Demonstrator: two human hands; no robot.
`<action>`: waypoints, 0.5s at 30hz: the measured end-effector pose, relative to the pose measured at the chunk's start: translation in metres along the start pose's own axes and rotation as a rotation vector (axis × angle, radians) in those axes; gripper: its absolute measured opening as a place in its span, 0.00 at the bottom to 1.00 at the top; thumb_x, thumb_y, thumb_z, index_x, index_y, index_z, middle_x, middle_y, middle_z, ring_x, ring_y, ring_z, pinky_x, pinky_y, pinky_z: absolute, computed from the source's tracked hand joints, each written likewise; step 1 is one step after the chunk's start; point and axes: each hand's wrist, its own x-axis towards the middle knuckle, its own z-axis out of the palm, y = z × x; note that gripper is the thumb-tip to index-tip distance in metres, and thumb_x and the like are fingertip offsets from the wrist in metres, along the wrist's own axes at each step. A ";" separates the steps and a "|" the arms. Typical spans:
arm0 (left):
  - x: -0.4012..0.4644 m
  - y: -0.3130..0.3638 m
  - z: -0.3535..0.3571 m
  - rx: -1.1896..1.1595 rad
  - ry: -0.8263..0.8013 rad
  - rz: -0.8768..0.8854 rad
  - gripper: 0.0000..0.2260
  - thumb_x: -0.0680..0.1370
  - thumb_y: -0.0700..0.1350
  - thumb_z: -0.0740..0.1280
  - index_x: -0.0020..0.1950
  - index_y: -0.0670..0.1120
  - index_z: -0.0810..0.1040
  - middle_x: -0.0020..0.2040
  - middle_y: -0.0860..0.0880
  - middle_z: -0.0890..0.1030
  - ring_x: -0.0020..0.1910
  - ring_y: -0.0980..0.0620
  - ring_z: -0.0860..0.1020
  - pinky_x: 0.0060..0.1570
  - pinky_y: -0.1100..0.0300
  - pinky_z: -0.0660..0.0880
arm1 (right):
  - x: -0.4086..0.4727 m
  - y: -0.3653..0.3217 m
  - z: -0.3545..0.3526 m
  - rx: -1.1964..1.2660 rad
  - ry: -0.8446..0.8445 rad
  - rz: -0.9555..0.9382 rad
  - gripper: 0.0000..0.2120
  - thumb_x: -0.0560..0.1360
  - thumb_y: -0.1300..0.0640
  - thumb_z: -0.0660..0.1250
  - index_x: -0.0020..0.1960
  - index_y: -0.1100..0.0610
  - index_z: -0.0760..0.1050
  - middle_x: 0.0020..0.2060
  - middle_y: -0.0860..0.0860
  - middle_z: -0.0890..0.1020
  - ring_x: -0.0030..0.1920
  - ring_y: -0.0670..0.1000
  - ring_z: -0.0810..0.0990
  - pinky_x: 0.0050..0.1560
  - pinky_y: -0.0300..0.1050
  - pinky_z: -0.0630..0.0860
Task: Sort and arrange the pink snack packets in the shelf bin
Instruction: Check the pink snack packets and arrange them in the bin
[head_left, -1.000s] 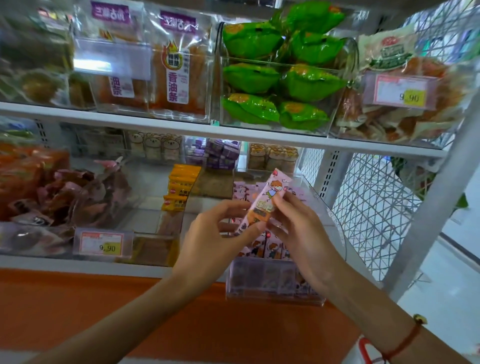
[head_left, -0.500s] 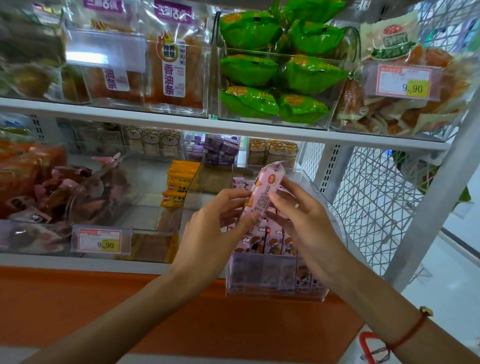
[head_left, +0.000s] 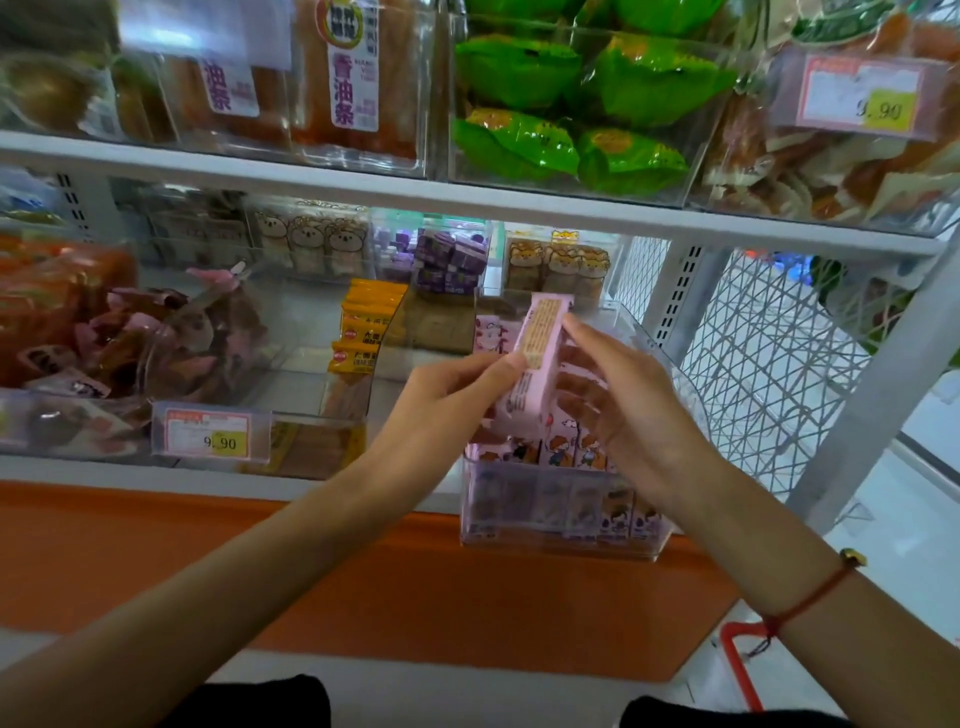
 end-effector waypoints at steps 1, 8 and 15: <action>0.000 -0.001 0.000 0.003 -0.009 0.000 0.10 0.79 0.50 0.60 0.55 0.52 0.79 0.40 0.57 0.84 0.40 0.58 0.83 0.39 0.68 0.78 | 0.001 0.000 0.001 -0.005 -0.005 0.004 0.14 0.76 0.51 0.64 0.57 0.55 0.79 0.42 0.48 0.84 0.45 0.48 0.81 0.44 0.39 0.77; 0.002 -0.009 -0.009 0.095 0.011 0.121 0.19 0.75 0.54 0.62 0.66 0.58 0.74 0.54 0.60 0.82 0.53 0.58 0.80 0.48 0.62 0.79 | 0.002 -0.001 0.003 -0.069 -0.032 -0.123 0.23 0.69 0.46 0.68 0.61 0.53 0.77 0.49 0.51 0.84 0.53 0.50 0.82 0.56 0.48 0.76; 0.003 -0.011 -0.018 0.284 0.154 0.240 0.19 0.77 0.47 0.66 0.67 0.59 0.72 0.59 0.64 0.78 0.59 0.63 0.75 0.54 0.68 0.75 | 0.000 0.004 0.003 -0.053 -0.081 -0.189 0.20 0.68 0.49 0.69 0.60 0.46 0.76 0.52 0.48 0.83 0.54 0.46 0.82 0.55 0.44 0.79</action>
